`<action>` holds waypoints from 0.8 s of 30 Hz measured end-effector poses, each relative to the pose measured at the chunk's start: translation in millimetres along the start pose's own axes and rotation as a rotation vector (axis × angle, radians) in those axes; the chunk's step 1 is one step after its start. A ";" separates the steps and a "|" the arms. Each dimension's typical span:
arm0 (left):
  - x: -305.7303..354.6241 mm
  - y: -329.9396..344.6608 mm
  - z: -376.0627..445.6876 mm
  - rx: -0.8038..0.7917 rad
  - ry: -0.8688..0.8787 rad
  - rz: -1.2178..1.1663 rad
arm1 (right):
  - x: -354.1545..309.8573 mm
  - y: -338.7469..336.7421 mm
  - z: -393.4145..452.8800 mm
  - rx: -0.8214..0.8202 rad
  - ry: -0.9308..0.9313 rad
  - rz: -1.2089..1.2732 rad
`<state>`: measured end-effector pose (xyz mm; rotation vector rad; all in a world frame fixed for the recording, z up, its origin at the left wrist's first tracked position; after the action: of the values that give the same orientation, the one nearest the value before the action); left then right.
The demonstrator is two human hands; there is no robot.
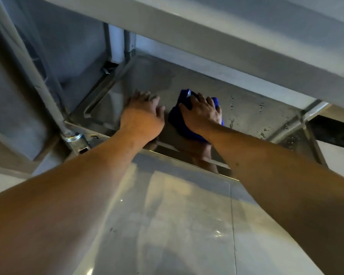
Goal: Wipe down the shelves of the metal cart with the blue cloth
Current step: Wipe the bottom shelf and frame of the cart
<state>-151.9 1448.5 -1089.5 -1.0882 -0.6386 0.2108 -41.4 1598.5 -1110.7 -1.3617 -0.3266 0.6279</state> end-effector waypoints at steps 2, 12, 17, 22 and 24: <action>10.8 10.4 -5.7 -0.020 0.064 0.046 | 16.1 3.7 20.1 -0.001 0.013 -0.012; 27.7 22.3 -13.5 0.048 0.134 0.102 | 60.1 12.5 103.1 -0.015 0.140 -0.030; 29.9 18.2 -14.1 0.066 0.116 0.099 | 59.3 14.4 113.1 -0.009 0.132 -0.023; 29.8 16.6 -14.8 0.076 0.118 0.090 | 46.1 13.2 88.7 -0.017 0.066 -0.040; 29.0 17.6 -14.6 0.068 0.120 0.100 | 34.0 11.4 67.3 -0.006 0.014 -0.027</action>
<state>-117.6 1459.0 -1098.4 -1.0600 -0.4673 0.2493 -54.8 1673.6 -1113.1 -1.3648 -0.3351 0.5952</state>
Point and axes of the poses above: each hand's wrist, its own z-axis towards the middle knuckle, its own y-axis out of the palm, x = y × z, the point moved 10 cm from there along z, towards the middle knuckle, and after that the axes turned 8 degrees about x, right-handed, at the moved point
